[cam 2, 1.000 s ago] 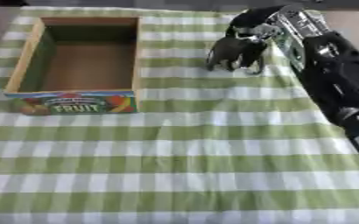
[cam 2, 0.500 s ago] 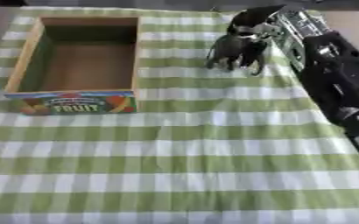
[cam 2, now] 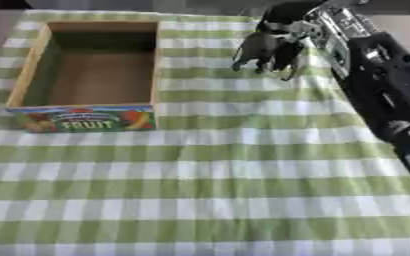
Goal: Pick up objects on the table and place them in the box.
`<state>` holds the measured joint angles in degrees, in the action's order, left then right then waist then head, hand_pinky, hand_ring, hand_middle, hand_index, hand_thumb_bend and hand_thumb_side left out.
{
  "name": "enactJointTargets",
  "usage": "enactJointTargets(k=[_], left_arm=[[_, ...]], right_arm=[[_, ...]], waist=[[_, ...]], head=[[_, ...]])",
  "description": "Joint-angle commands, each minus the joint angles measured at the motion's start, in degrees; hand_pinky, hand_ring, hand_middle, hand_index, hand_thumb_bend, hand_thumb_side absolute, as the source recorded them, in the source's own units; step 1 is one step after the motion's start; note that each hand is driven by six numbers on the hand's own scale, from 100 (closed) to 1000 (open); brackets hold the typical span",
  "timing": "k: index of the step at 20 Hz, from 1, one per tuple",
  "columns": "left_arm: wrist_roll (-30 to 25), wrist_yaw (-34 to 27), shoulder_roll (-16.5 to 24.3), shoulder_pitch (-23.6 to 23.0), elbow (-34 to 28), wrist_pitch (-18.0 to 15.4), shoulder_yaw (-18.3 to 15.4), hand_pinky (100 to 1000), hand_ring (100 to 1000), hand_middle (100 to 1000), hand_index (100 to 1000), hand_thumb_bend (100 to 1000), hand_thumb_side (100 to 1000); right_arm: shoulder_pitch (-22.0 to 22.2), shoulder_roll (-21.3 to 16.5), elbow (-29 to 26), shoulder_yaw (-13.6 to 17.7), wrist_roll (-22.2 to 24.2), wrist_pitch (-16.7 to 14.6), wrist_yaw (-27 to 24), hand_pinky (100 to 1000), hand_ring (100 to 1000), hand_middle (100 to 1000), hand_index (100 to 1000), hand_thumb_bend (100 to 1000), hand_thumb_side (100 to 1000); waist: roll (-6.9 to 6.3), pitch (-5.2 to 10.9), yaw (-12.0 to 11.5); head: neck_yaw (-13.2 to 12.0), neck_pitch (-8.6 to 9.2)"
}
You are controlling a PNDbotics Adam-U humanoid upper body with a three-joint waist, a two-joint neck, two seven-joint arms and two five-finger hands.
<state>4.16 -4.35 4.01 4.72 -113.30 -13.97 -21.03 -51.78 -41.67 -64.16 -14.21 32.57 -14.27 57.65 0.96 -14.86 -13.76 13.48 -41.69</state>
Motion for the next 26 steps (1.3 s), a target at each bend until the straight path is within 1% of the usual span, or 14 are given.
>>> enactJointTargets(k=[1, 8, 9, 10, 13, 14, 16, 21, 26], left_arm=[[0.0, -0.2, 1.1, 0.4, -1.3, 0.2, 0.0, 334, 385, 696, 511, 100, 787], [0.0, -0.3, 1.4, 0.6, -1.3, 0.3, 0.0, 335, 387, 696, 513, 100, 786], [0.0, -0.3, 1.5, 0.7, -1.3, 0.4, 0.0, 336, 387, 696, 514, 100, 786], [0.0, -0.4, 1.6, 0.7, -1.3, 0.4, 0.0, 336, 387, 696, 515, 100, 785], [0.0, -0.4, 1.8, 0.8, -1.3, 0.4, 0.1, 336, 388, 696, 515, 100, 785], [0.0, -0.4, 1.9, 0.8, -1.3, 0.5, 0.2, 337, 388, 696, 516, 100, 796], [0.0, -0.5, 2.0, 0.9, -1.3, 0.5, 0.3, 337, 388, 696, 516, 100, 784], [-0.3, -0.7, 2.0, 1.2, -1.3, 0.6, 0.6, 336, 388, 696, 516, 100, 784], [-0.6, -1.0, 1.8, 1.5, -1.3, 0.6, 0.9, 336, 387, 696, 514, 100, 786]], right_arm=[[-2.0, -2.4, -3.5, 0.7, 0.2, 0.0, -1.1, 908, 880, 654, 673, 100, 418], [-4.3, -2.7, -9.2, 0.5, 2.1, 0.3, -3.2, 907, 880, 654, 672, 100, 421], [-4.8, -2.7, -10.1, 0.3, 2.5, 0.2, -3.6, 907, 880, 656, 672, 100, 611], [-5.4, -2.6, -11.0, 0.2, 2.9, 0.2, -3.9, 907, 881, 656, 673, 100, 424], [-8.0, -1.6, -12.3, -0.7, 4.4, -0.1, -4.1, 908, 883, 662, 677, 100, 432], [-9.0, -0.8, -12.5, -0.9, 4.9, -0.2, -4.2, 909, 883, 663, 678, 100, 433], [-10.8, 0.7, -12.2, -1.2, 5.6, -0.4, -4.2, 909, 884, 663, 679, 100, 434], [-15.0, 5.5, -9.9, -1.3, 6.2, -0.3, -3.3, 911, 883, 665, 683, 100, 442], [-17.9, 10.5, -6.2, -0.9, 5.2, 0.3, -1.4, 911, 882, 655, 683, 100, 444]], waist=[[0.07, 1.33, 0.1], [0.42, 1.87, 0.1], [0.49, 1.96, 0.1], [0.57, 2.08, 0.1], [0.82, 2.42, 0.1], [0.89, 2.52, 0.0], [0.98, 2.64, -0.2], [1.06, 2.53, -1.1], [1.21, 1.96, -2.3]], head=[[-0.2, 0.14], [-0.3, -0.17], [-0.3, -0.24], [-0.2, -0.35], [0.0, -0.61], [0.1, -0.62], [0.2, -0.56], [1.1, 0.21], [2.2, 1.01]])
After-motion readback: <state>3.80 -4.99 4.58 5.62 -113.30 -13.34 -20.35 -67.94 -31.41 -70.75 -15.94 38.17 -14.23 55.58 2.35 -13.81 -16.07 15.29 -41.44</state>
